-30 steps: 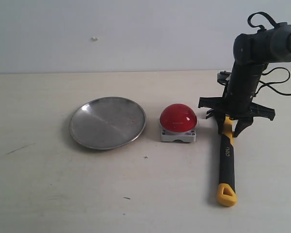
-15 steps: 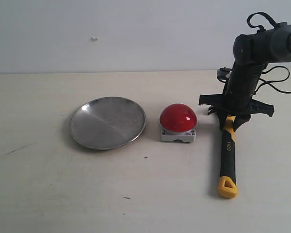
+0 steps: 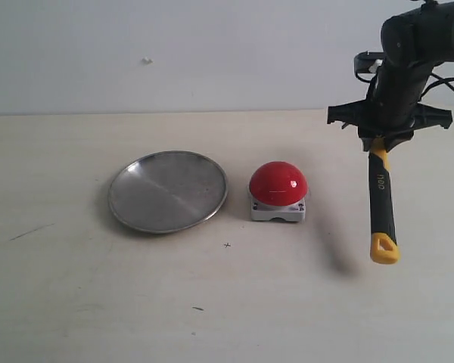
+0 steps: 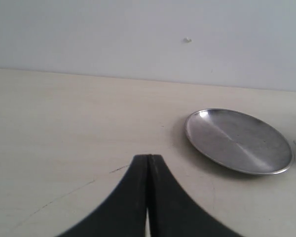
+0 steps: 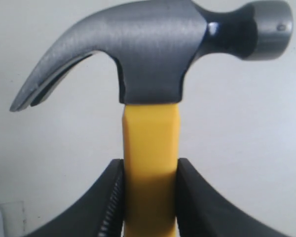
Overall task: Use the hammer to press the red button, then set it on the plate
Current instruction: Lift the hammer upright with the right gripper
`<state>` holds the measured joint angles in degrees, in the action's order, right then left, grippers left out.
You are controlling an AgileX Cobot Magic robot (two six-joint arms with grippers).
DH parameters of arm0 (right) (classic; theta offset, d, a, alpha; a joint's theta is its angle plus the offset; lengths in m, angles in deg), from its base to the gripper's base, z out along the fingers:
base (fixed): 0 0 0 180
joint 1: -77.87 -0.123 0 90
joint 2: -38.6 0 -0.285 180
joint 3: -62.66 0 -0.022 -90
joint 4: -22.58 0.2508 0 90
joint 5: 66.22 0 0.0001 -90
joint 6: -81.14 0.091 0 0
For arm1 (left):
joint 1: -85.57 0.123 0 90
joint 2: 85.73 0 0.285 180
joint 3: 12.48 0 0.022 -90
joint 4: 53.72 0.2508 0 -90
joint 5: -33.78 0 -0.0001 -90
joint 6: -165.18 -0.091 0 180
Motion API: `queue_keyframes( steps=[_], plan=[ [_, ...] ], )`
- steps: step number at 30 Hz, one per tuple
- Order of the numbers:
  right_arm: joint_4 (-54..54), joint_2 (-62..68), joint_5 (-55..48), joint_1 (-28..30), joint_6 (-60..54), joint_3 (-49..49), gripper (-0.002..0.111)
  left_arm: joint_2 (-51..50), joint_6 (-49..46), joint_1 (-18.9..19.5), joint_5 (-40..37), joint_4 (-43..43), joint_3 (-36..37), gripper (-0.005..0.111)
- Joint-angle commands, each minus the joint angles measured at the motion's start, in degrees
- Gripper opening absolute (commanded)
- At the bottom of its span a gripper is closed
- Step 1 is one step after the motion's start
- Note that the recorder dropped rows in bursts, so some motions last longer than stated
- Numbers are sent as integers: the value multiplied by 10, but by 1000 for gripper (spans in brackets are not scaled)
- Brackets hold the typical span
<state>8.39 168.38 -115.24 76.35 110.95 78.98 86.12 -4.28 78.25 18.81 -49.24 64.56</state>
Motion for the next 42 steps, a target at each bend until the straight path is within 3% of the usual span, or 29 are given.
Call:
queue_keyframes(
  steps=[1,12,21,24,27,36,38,42],
  plan=[
    [-3,-55,6,-8,-16,5,0,4,-3,-1,3,-3,2,0],
    [-12,-211,30,-97,-29,-38,0,4,-4,0,3,-3,2,0],
    [-13,-401,146,-141,-10,-223,0,4,-4,0,3,-3,2,0],
    [-7,-468,186,-145,-12,-288,0,4,-20,0,57,5,2,0],
    [1,-520,199,-145,-15,-330,0,4,76,0,122,-45,2,0],
    [-1,-628,252,-145,-53,-425,0,4,274,0,277,-48,2,0],
    [2,-639,276,-145,-53,-442,0,4,334,0,310,-10,2,0],
    [25,-644,307,-145,-49,-457,0,-34,544,0,392,220,-21,0]
  ],
)
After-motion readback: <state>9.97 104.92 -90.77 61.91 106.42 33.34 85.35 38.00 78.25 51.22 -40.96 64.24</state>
